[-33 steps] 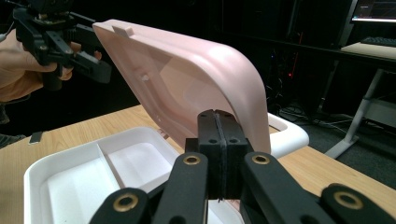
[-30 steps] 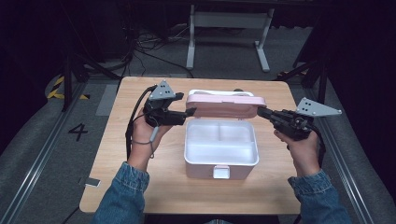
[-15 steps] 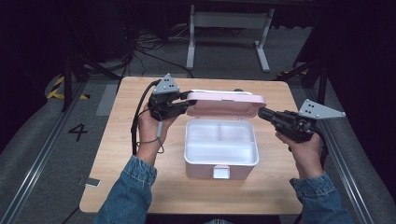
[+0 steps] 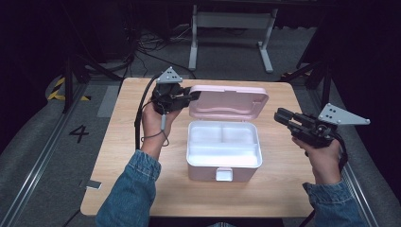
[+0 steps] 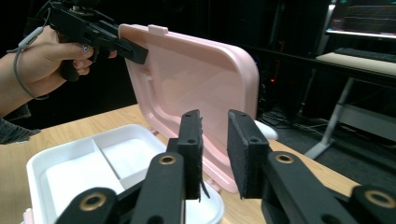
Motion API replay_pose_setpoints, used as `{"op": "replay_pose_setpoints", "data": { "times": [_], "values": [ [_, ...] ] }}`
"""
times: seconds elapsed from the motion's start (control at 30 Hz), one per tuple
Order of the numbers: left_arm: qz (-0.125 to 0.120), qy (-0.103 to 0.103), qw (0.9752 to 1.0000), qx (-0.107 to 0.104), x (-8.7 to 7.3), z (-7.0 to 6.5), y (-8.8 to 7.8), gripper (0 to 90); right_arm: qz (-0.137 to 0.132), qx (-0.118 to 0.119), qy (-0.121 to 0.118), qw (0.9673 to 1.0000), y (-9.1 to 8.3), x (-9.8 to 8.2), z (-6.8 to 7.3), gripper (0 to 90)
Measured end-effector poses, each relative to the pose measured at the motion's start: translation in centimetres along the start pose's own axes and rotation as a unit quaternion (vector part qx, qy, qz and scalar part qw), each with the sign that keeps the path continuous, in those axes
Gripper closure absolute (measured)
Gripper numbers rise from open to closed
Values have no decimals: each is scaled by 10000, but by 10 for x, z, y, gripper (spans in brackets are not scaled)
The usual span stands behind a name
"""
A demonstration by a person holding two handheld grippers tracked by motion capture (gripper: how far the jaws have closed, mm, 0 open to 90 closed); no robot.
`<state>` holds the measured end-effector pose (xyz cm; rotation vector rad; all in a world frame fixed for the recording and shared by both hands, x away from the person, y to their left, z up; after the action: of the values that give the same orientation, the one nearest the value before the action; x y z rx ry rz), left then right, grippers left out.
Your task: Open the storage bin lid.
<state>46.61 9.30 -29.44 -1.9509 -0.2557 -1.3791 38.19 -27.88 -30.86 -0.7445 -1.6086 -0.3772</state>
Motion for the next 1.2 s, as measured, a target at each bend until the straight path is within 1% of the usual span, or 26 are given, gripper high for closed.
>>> {"op": "replay_pose_setpoints", "data": {
  "times": [0.07, 0.13, 0.17, 0.2, 0.23, 0.27, 0.3, 0.33, 0.4, 0.43, 0.47, 0.5, 0.57, 0.6, 0.63, 0.67, 0.7, 0.77, 0.8, 0.83, 0.9, 0.97, 1.0, 1.07, 1.13, 1.2],
  "values": [
    [27, -38, 10000, 47, 2, 3, 3, 728, 25, -106, 84, 9999, -4, -2, -5, 719],
    [34, -31, 9999, 127, 4, 4, 5, 734, 105, -204, 110, 9997, -7, -5, -9, 701],
    [84, 16, 9998, 155, 5, 6, 5, 738, 128, -247, 154, 9995, -7, -6, -11, 689],
    [102, 16, 9998, 190, 6, 7, 7, 740, 148, -266, 158, 9994, -8, -7, -12, 675],
    [102, 16, 9998, 190, 6, 7, 7, 743, 148, -266, 158, 9994, -8, -7, -12, 675],
    [101, -18, 9997, 235, 7, 8, 9, 743, 195, -275, 189, 9993, -9, -9, -14, 655],
    [127, -3, 9996, 261, 8, 10, 11, 746, 318, -268, 168, 9990, -10, -13, -18, 632],
    [127, -3, 9996, 261, 8, 10, 11, 747, 318, -268, 168, 9990, -10, -13, -18, 632],
    [138, -29, 9995, 292, 9, 12, 13, 747, 404, -297, 179, 9986, -12, -15, -20, 618],
    [174, -32, 9994, 297, 10, 16, 16, 747, 454, -315, 220, 9982, -14, -17, -23, 613],
    [174, -32, 9994, 297, 10, 16, 16, 747, 455, -328, 221, 9982, -15, -18, -24, 611],
    [171, -90, 9994, 290, 11, 18, 17, 748, 464, -342, 227, 9981, -15, -19, -25, 607],
    [210, -131, 9991, 340, 12, 21, 21, 747, 472, -356, 220, 9980, -16, -20, -26, 602],
    [220, -99, 9990, 366, 13, 22, 22, 746, 494, -350, 243, 9979, -17, -20, -27, 602],
    [258, -141, 9988, 386, 14, 23, 24, 745, 510, -352, 243, 9978, -17, -21, -27, 602],
    [274, -155, 9986, 433, 15, 24, 25, 744, 511, -346, 243, 9978, -17, -21, -28, 602],
    [274, -155, 9986, 433, 15, 24, 25, 741, 511, -346, 243, 9978, -17, -21, -28, 602],
    [334, -156, 9978, 544, 16, 26, 29, 738, 526, -346, 203, 9978, -17, -23, -29, 602],
    [343, -169, 9976, 571, 16, 27, 31, 735, 550, -322, 230, 9977, -17, -24, -30, 602],
    [370, -160, 9971, 644, 16, 30, 34, 734, 550, -321, 237, 9977, -16, -24, -30, 602],
    [451, -166, 9962, 720, 16, 33, 37, 734, 565, -304, 246, 9976, -16, -24, -30, 602],
    [453, -167, 9959, 763, 16, 34, 39, 735, 569, -302, 239, 9976, -16, -24, -30, 602],
    [552, -113, 9949, 839, 15, 36, 41, 735, 570, -306, 245, 9976, -16, -25, -30, 602],
    [595, -16, 9941, 908, 15, 38, 44, 731, 580, -298, 242, 9976, -16, -25, -31, 603],
    [608, 8, 9939, 920, 15, 39, 45, 728, 583, -284, 246, 9976, -16, -26, -31, 605],
    [676, 76, 9927, 1000, 15, 41, 50, 713, 607, -284, 229, 9975, -15, -27, -32, 604]
  ]
}}
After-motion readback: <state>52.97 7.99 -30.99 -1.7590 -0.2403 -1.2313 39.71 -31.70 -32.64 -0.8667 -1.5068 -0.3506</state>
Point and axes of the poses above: each handheld gripper's, and its own axes: y roughly forward along the jaws, x roughly out of its top, z roughly to its left, the point moved 3 cm from there along y, roughly forward along the jaws, and after that the axes turned 8 degrees about -y, right-handed, at the moved point
